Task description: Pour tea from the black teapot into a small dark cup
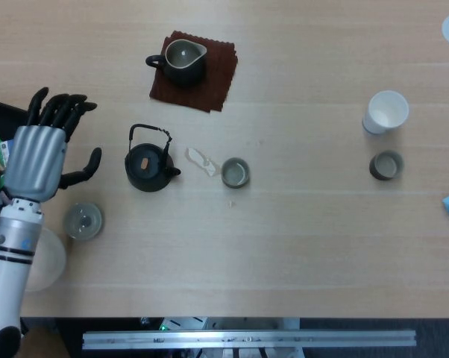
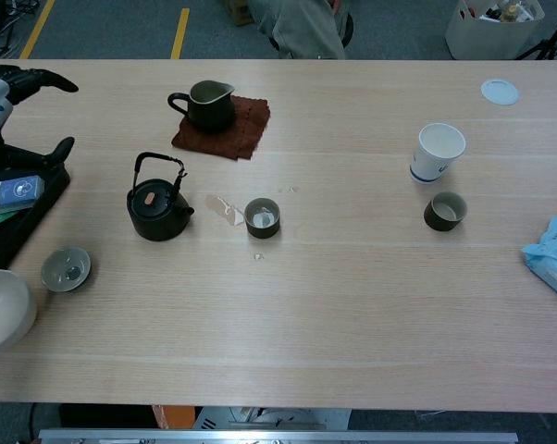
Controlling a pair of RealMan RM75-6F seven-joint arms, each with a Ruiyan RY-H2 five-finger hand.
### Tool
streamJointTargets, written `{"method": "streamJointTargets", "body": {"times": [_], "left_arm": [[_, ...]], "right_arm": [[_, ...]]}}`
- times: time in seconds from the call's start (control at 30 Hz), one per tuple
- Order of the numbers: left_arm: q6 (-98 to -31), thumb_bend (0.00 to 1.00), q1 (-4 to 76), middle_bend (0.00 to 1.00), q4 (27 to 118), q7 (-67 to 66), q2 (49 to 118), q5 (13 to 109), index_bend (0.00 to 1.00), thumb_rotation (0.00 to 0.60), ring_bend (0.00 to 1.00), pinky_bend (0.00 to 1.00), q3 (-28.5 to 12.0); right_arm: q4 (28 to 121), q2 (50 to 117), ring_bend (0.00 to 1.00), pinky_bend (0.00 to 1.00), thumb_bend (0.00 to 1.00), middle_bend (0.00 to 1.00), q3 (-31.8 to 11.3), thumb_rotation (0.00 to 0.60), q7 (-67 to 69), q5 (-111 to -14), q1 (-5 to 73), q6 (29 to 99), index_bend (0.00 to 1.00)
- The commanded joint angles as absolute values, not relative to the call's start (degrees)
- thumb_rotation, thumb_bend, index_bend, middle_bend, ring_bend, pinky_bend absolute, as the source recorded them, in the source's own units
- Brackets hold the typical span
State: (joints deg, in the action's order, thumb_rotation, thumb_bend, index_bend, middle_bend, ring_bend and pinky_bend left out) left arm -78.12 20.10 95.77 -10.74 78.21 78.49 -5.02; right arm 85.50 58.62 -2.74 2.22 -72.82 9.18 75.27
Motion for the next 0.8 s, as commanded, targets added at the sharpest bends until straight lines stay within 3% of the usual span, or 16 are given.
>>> {"method": "streamJointTargets", "body": {"times": [0.03, 0.33, 0.8], "left_arm": [[-81.6, 0.38, 17.6, 0.2, 97.4, -10.1, 76.5, 80.6, 0.22, 0.478, 0.13, 0.04, -3.5], [-87.8, 0.38, 12.3, 0.22, 98.6, -9.8, 74.5, 85.3, 0.25, 0.482, 0.14, 0.04, -0.3], [-88.3, 0.38, 9.2, 0.22, 101.7, -10.9, 72.1, 86.5, 0.25, 0.501, 0.14, 0.04, 1.0]], "right_arm": [[86.0, 59.4, 0.01, 0.05, 0.18, 0.2, -2.2, 0.6, 2.4, -74.1, 6.8, 78.3, 0.15], [85.7, 60.2, 0.01, 0.05, 0.18, 0.2, -2.0, 0.6, 2.9, -77.6, 4.3, 82.5, 0.15], [84.0, 60.9, 0.01, 0.05, 0.18, 0.2, -0.8, 0.6, 5.8, -85.4, 5.3, 82.5, 0.15]]}}
